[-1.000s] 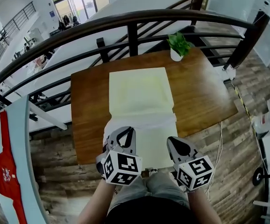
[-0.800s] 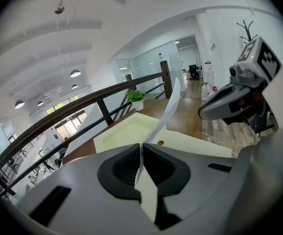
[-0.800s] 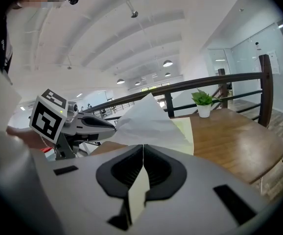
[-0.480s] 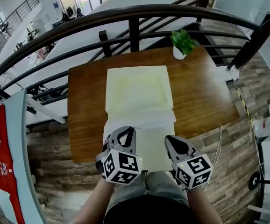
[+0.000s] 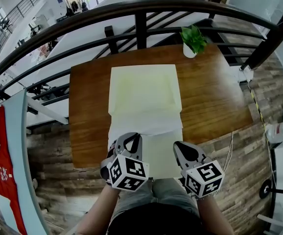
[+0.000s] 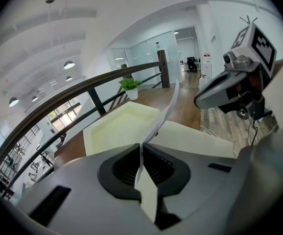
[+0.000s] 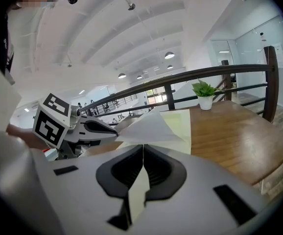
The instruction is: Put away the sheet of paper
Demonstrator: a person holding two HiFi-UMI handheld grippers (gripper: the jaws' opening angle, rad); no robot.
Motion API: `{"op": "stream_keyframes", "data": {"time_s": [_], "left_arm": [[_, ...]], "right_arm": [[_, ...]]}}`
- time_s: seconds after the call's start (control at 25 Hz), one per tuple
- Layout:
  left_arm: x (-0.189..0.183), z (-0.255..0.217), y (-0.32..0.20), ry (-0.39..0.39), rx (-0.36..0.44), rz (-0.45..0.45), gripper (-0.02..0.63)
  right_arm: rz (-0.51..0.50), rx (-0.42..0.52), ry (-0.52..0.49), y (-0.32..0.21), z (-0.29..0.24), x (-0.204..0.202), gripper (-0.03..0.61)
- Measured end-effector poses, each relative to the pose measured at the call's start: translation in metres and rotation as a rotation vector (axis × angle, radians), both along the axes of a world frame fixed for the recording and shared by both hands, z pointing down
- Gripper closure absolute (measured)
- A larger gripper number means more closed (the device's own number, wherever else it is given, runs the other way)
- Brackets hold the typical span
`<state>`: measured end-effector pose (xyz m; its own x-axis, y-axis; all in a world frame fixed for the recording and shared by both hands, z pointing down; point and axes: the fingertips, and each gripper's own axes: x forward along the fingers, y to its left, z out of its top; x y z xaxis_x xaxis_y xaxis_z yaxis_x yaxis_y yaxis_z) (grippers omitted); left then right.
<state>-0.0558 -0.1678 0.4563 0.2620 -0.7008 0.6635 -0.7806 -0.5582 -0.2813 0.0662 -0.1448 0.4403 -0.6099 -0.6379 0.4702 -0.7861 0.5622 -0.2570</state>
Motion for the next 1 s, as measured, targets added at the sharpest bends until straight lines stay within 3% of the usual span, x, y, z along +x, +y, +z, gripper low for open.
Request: {"op": "stream_keyframes", "data": {"time_s": [0.52, 1.0], "left_arm": [[0.015, 0.029, 0.0, -0.047, -0.092, 0.076, 0.581], [0.013, 0.044, -0.02, -0.089, -0.131, 0.085, 0.581]], "right_arm": [[-0.016, -0.063, 0.01, -0.003, 0.023, 0.009, 0.551], [-0.048, -0.09, -0.005, -0.017, 0.033, 0.004, 0.551]]}}
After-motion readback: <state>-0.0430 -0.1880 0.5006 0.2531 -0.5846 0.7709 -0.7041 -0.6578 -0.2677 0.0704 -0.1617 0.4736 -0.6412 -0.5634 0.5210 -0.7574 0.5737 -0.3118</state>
